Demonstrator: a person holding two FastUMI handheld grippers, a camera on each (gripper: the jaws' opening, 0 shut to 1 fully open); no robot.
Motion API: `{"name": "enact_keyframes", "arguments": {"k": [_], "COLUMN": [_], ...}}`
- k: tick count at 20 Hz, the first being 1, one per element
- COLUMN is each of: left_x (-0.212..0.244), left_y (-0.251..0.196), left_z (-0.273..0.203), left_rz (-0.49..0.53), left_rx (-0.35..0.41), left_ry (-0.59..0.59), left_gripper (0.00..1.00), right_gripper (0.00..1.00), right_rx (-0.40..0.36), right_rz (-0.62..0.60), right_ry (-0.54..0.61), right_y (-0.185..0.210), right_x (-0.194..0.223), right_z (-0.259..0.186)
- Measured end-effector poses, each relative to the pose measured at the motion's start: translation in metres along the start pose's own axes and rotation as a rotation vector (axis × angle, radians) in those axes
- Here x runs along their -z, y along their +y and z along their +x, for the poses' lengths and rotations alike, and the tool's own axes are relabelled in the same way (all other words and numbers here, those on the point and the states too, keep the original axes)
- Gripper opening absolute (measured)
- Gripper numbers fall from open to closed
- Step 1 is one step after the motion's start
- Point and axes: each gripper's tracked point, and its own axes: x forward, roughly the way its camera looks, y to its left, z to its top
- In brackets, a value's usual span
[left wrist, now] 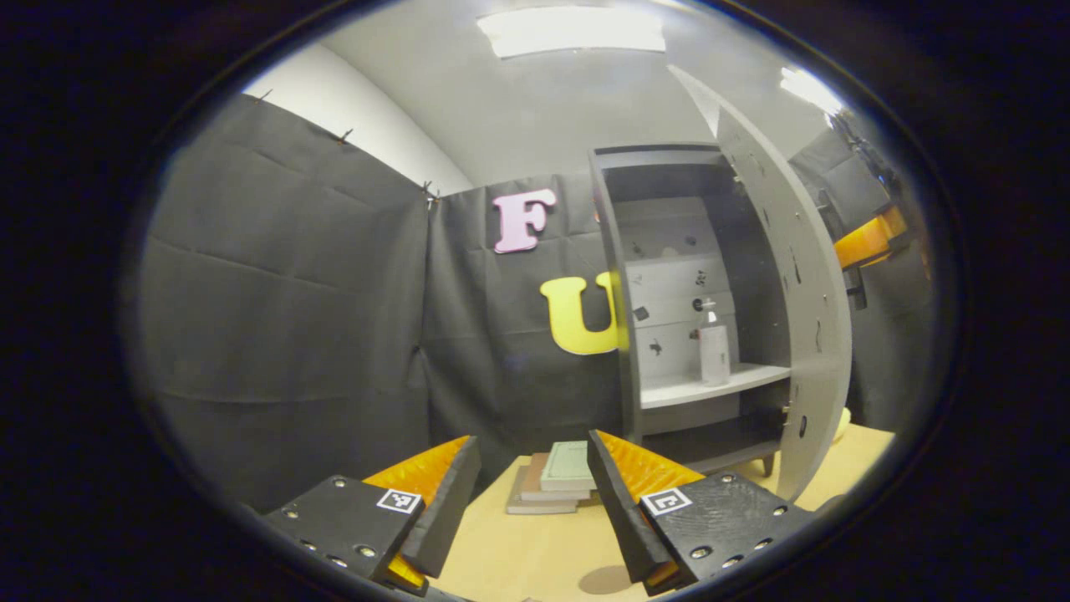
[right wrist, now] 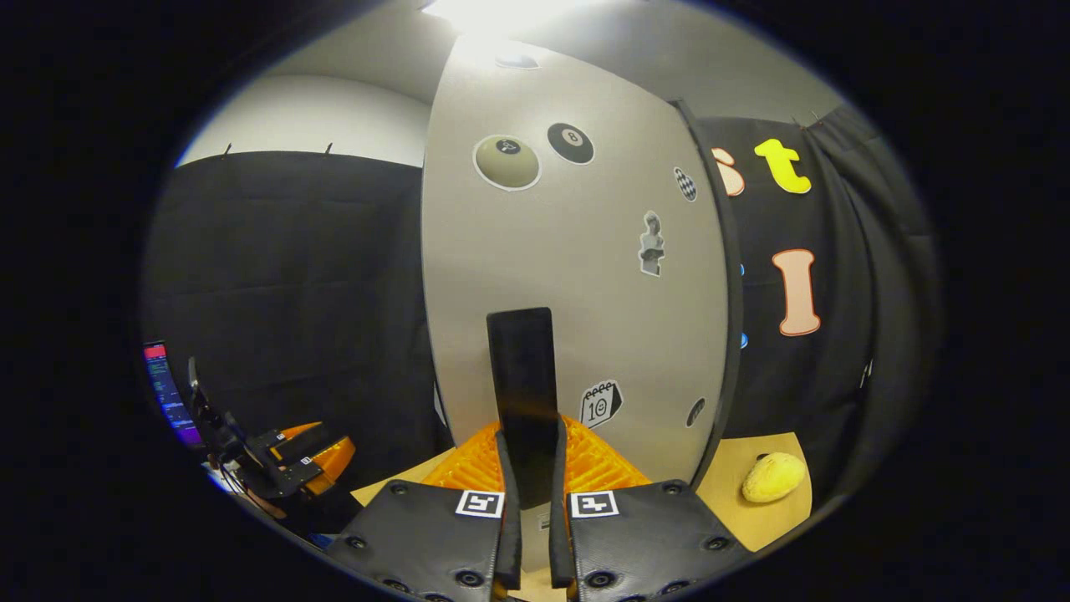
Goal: Open the cabinet door with the right hand, grasp the bottle in the cabinet with the left hand and place it on the coaster, then close the cabinet door with the right hand.
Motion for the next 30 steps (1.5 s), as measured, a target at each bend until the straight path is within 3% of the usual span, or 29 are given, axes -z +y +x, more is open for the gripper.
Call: {"name": "enact_keyframes", "arguments": {"k": [6, 11, 19, 23, 27, 28, 30], "left_x": [-0.019, -0.029, -0.033, -0.035, -0.037, -0.037, -0.037], "left_y": [-0.011, -0.014, -0.016, -0.017, -0.019, -0.019, -0.019], "left_z": [-0.013, -0.019, -0.018, -0.018, -0.016, -0.017, -0.017], "left_rz": [0.003, 0.007, 0.025, 0.036, 0.035, 0.035, 0.037], "left_rx": [0.094, 0.124, 0.122, 0.113, 0.101, 0.097, 0.089], "left_ry": [-0.002, -0.006, -0.018, -0.021, -0.021, -0.019, -0.016], "left_gripper": [0.77, 0.77, 0.77, 0.77, 0.77, 0.77, 0.77], "right_gripper": [0.14, 0.14, 0.14, 0.14, 0.12, 0.17, 0.17], "right_rx": [0.028, 0.043, 0.024, -0.038, -0.053, -0.058, -0.056], "right_rz": [0.017, 0.026, 0.056, 0.043, 0.047, 0.051, 0.046], "right_ry": [-0.022, -0.035, -0.055, -0.054, -0.049, -0.049, -0.052], "right_y": [-0.029, -0.057, -0.099, -0.101, -0.097, -0.102, -0.105], "right_x": [-0.002, -0.006, -0.010, -0.009, -0.006, -0.007, -0.008], "right_z": [-0.037, -0.058, -0.073, -0.067, -0.071, -0.069, -0.071]}}
